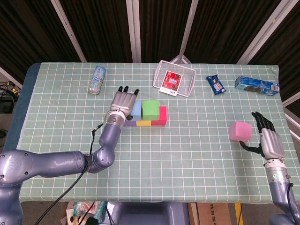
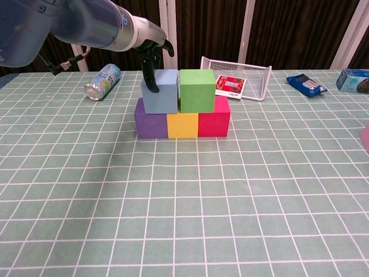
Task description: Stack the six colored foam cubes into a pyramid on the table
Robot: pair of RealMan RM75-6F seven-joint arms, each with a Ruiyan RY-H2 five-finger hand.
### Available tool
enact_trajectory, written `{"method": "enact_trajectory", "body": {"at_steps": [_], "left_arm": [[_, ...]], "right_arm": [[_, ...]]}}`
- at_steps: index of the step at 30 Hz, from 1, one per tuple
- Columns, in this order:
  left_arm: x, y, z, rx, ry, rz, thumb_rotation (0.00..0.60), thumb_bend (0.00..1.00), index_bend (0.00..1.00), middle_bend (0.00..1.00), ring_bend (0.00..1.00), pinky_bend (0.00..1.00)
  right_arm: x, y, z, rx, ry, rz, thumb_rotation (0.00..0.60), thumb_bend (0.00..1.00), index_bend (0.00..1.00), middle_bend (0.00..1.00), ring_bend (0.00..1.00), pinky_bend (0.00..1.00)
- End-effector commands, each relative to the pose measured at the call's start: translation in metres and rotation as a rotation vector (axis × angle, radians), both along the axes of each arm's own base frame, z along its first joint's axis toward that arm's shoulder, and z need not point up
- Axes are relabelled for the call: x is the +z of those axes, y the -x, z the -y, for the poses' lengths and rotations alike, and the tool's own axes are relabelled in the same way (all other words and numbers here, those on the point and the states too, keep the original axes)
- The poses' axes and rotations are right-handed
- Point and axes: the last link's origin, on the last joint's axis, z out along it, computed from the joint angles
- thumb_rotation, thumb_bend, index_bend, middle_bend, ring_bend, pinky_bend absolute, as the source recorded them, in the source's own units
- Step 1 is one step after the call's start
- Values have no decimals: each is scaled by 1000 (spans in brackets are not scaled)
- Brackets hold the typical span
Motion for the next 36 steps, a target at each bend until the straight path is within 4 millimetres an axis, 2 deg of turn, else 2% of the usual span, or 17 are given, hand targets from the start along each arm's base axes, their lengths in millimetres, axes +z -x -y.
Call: {"method": "enact_trajectory", "body": {"at_steps": [1, 36], "left_arm": [[-1, -1, 0, -3, 2, 1, 600, 351, 0, 380, 12, 38], [-8, -7, 0, -11, 6, 11, 600, 351, 0, 351, 12, 38]], "right_arm": [[0, 0, 0, -1, 0, 0, 600, 267, 0, 0, 0, 0], [-2, 1, 0, -7, -9, 2, 600, 267, 0, 0, 0, 0]]}}
